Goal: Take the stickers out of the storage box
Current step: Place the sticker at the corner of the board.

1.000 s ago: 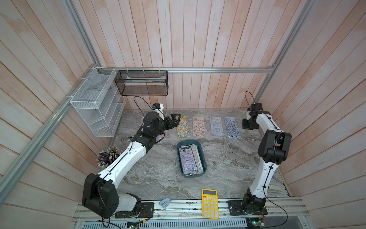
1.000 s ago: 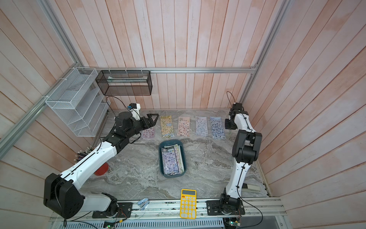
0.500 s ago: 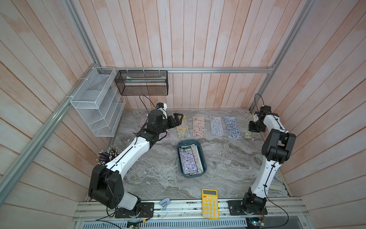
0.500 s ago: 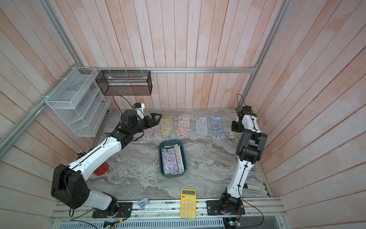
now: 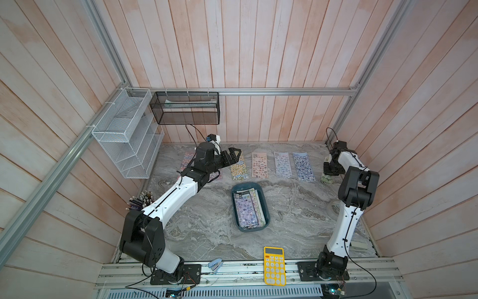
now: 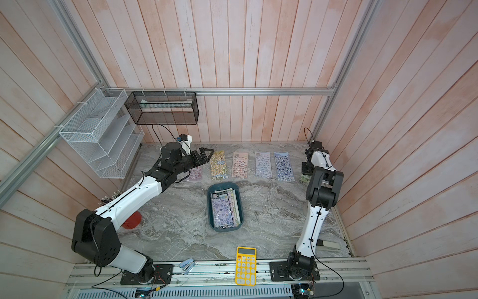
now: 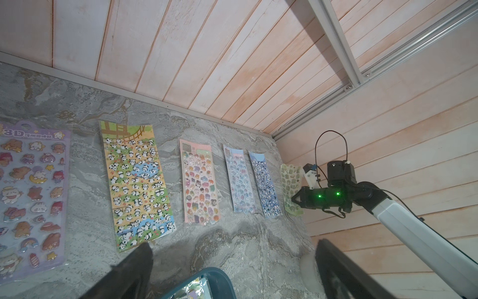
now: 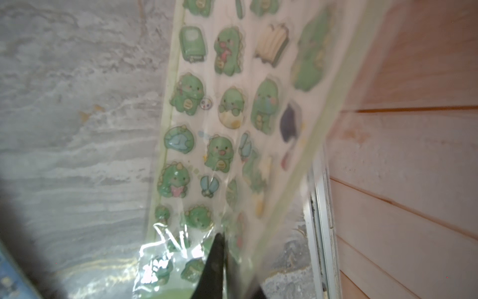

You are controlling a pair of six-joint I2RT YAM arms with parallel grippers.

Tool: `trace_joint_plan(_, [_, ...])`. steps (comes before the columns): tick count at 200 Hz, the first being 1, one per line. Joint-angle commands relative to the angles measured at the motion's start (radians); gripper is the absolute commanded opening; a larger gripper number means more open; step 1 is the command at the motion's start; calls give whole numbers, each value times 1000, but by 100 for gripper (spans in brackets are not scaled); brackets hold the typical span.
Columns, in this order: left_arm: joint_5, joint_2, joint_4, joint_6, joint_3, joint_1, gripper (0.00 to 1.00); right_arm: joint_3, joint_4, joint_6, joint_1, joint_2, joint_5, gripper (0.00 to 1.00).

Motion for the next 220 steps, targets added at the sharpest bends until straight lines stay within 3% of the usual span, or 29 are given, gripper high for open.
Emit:
trace_joint_plan(1, [23,22,23,-3,28,5,100,-46,39,-33,42,3,69,20])
trace_joint_plan(39, [31,22,20,-5,30,5,100,-66,71,-35,48,-13,131,29])
trace_joint_plan(68, [29,11,21,-6,21,4,100,-94,105,-13,48,-55,154,42])
trace_joint_plan(96, [27,-7,27,-6,9,5,100,-134,153,18,47,-135,108,51])
trace_joint_plan(124, [19,-37,29,19,16,5,100,-176,198,43,48,-210,55,57])
trace_joint_plan(168, [-1,-71,38,46,-16,6,100,-206,213,90,44,-250,113,61])
trace_joint_plan(178, [0,-72,42,46,-24,7,100,-212,208,97,43,-255,66,56])
trace_joint_plan(186, [1,-73,45,44,-32,8,100,-214,199,105,43,-255,11,46])
trace_joint_plan(191, [3,-74,49,43,-35,9,100,-216,191,116,43,-255,-19,38])
trace_joint_plan(204, [3,-78,60,40,-50,13,100,-227,174,141,44,-245,-109,0])
trace_joint_plan(220, [4,-80,78,29,-72,18,100,-257,167,181,44,-239,-186,0])
